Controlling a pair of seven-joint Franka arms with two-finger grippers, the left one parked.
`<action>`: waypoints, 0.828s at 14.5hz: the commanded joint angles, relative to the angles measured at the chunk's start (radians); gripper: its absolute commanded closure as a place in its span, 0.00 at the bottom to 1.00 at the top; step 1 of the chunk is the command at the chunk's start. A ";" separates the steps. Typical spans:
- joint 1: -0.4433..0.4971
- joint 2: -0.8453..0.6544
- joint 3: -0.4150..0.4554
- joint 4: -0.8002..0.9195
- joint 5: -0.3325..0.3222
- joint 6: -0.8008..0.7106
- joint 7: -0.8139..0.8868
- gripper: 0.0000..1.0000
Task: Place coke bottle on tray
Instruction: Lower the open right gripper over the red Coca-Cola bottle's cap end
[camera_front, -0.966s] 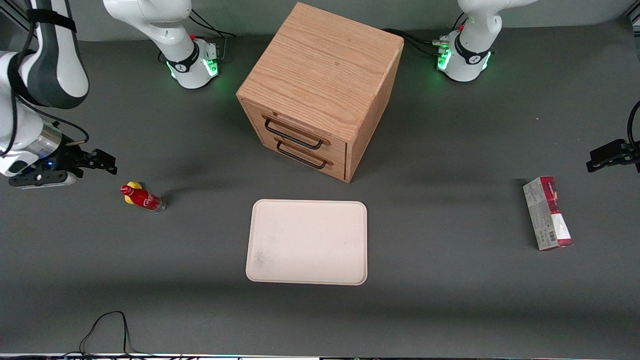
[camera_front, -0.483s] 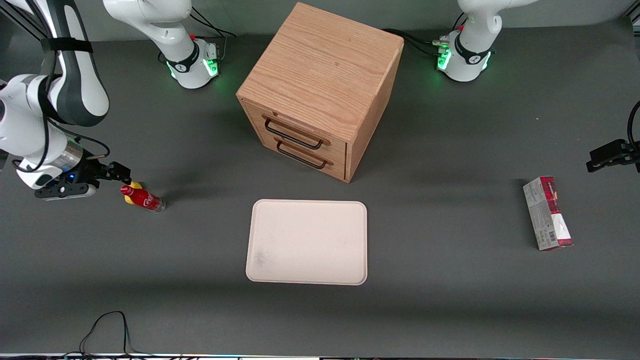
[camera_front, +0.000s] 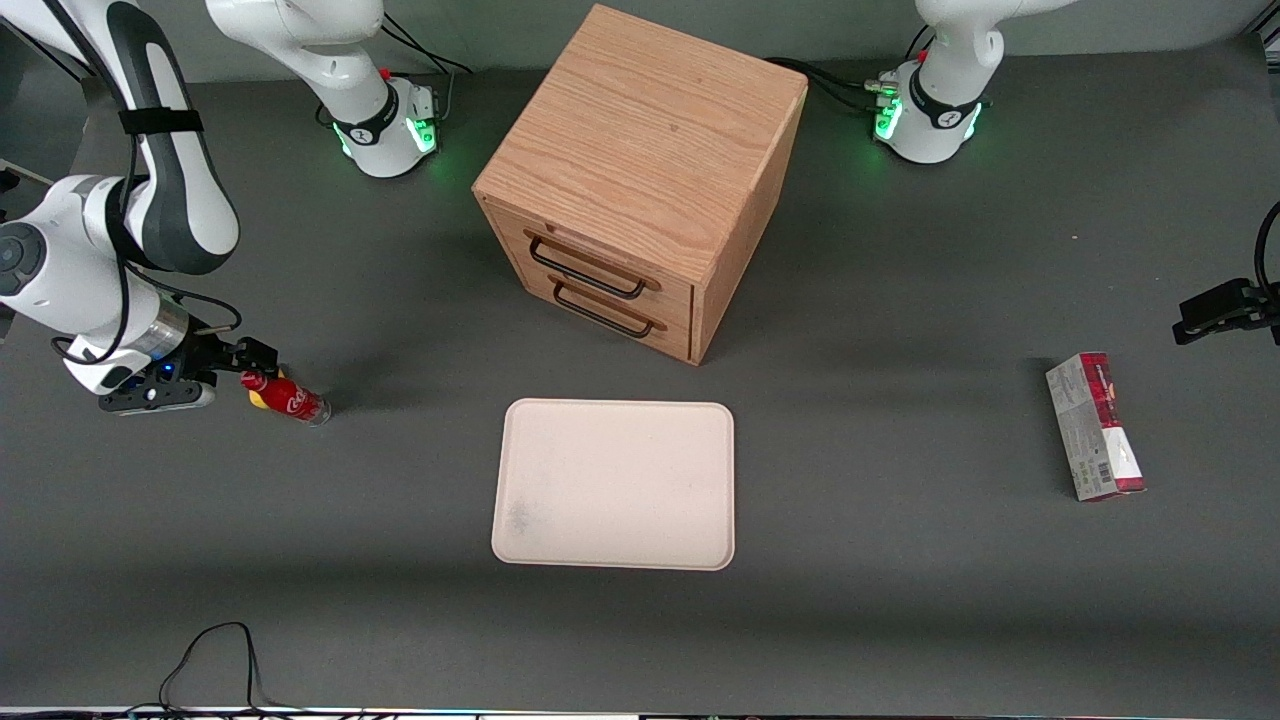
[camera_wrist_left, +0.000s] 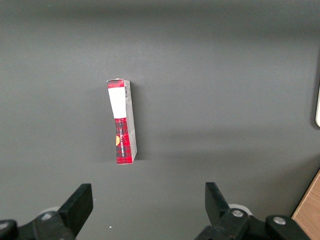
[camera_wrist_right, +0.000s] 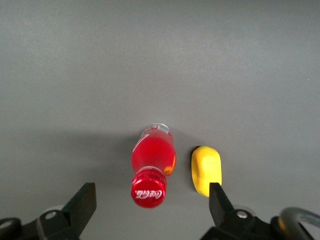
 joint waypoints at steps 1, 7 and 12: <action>0.007 0.018 -0.007 -0.013 0.020 0.029 -0.028 0.00; 0.009 0.049 -0.007 -0.011 0.020 0.054 -0.028 0.00; 0.009 0.046 0.001 -0.008 0.020 0.046 -0.028 0.87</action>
